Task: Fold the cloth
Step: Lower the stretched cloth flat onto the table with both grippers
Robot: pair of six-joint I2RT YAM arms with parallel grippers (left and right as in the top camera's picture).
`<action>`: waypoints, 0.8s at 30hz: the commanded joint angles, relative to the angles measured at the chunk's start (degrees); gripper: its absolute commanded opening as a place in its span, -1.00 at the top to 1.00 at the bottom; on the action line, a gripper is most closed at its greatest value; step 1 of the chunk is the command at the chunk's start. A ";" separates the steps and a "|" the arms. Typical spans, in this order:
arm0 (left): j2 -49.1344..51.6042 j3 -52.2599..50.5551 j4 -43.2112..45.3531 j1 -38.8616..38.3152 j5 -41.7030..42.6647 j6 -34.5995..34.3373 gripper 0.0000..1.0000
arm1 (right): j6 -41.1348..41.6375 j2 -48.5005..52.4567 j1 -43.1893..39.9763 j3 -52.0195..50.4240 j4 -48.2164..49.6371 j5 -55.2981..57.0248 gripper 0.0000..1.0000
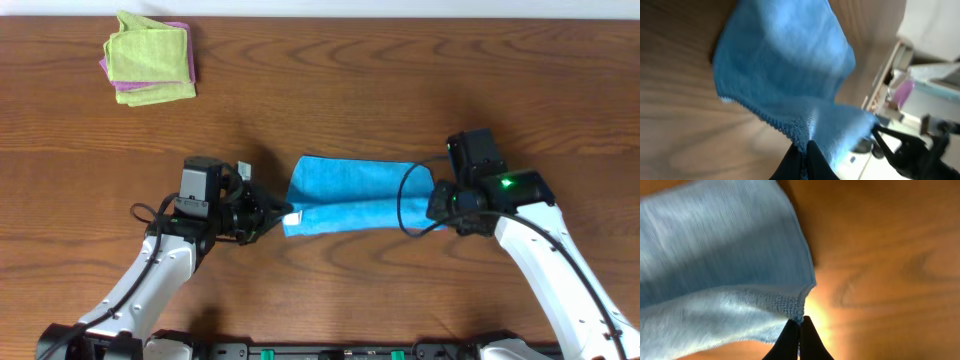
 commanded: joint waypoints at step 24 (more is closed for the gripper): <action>22.75 12.90 16.81 -0.13 -12.68 -3.54 0.88 | 1.01 12.17 0.24 0.07 14.56 8.11 0.97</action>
